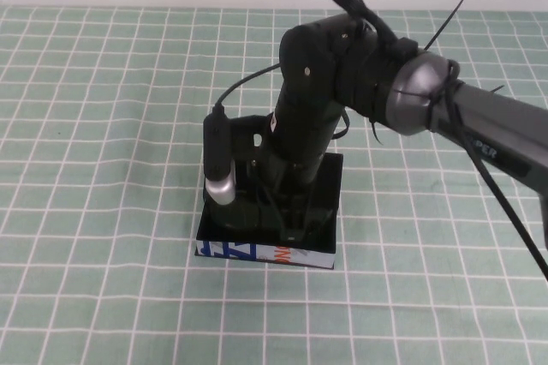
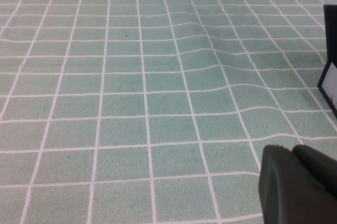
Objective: Return glasses to glasses case
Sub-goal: Place the glasses in the glasses case
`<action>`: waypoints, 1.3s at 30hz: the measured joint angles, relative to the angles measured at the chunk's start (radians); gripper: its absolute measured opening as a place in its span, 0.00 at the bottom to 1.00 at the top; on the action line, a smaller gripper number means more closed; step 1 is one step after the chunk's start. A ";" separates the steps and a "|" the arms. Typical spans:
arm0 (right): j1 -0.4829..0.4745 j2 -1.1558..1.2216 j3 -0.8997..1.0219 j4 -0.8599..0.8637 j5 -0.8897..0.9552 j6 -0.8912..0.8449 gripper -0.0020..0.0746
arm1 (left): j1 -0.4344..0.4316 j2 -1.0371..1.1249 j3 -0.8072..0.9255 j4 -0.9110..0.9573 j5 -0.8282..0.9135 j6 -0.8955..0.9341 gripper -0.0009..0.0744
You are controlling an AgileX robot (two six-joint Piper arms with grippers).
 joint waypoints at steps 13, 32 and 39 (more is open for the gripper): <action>0.000 0.039 -0.002 -0.026 -0.008 0.006 0.12 | 0.000 0.000 0.000 0.000 0.000 0.000 0.01; 0.000 0.057 -0.008 -0.028 -0.045 0.049 0.19 | 0.000 0.000 0.000 0.000 0.000 0.000 0.01; 0.000 0.049 -0.008 -0.038 -0.034 0.056 0.24 | 0.000 0.000 0.000 0.000 0.000 0.000 0.01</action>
